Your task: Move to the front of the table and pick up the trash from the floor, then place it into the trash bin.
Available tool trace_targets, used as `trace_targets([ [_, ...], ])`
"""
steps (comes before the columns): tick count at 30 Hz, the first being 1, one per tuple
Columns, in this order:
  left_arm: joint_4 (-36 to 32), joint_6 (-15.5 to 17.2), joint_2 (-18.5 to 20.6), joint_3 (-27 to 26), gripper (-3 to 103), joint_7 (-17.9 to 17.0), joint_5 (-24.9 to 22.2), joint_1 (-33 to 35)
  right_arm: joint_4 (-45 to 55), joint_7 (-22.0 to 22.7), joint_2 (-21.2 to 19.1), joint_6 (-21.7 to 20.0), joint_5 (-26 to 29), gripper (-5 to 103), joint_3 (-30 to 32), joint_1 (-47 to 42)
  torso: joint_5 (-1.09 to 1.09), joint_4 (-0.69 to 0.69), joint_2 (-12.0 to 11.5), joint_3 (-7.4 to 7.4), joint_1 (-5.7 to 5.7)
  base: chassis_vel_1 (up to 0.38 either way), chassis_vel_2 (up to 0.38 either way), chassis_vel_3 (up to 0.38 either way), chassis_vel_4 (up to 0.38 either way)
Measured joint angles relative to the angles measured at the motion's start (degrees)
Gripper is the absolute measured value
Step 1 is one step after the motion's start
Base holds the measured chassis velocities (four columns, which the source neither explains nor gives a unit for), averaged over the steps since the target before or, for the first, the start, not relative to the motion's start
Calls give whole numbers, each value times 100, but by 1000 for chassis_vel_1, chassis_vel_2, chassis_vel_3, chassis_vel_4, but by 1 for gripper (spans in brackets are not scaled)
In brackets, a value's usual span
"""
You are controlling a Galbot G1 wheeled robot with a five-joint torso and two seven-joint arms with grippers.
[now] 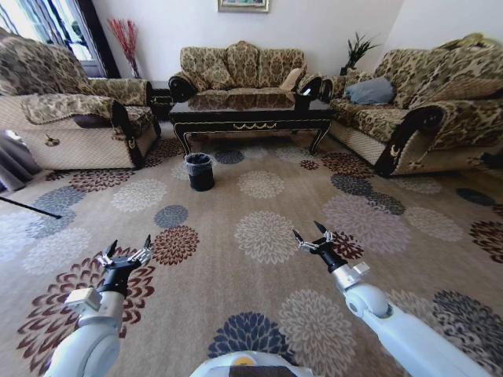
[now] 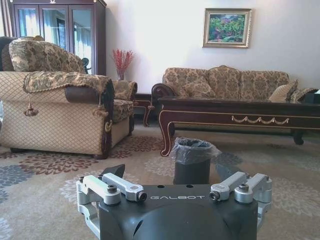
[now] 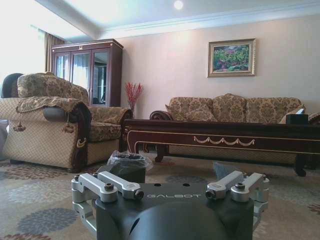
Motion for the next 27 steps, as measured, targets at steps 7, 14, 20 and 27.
trace_targets([
  [7, -22, -15, -24, 4, 100, 4, 15, 30, 16, -25, -5, 6, -21, 100, 21, -41, 2, -2, 0, 0, 0, 0, 0, 0, 0],
  [14, -33, -19, -36, 6, 100, 6, 30, 40, 17, -49, 16, 76, -55, 100, 27, -59, 3, -2, 0, 0, 0, 0, 0, 0, 0],
  [20, -20, -19, -16, -2, 100, 5, -5, 39, 11, -90, 8, 132, -84, 100, 76, -60, 2, -2, 0, 0, 0, 0, 0, 0, 0],
  [27, 47, 40, -1, 8, 100, -33, -67, -80, 92, 7, -53, 137, 13, 100, 172, -60, 2, -2, 0, 0, 0, 0, 0, 0, 0],
])
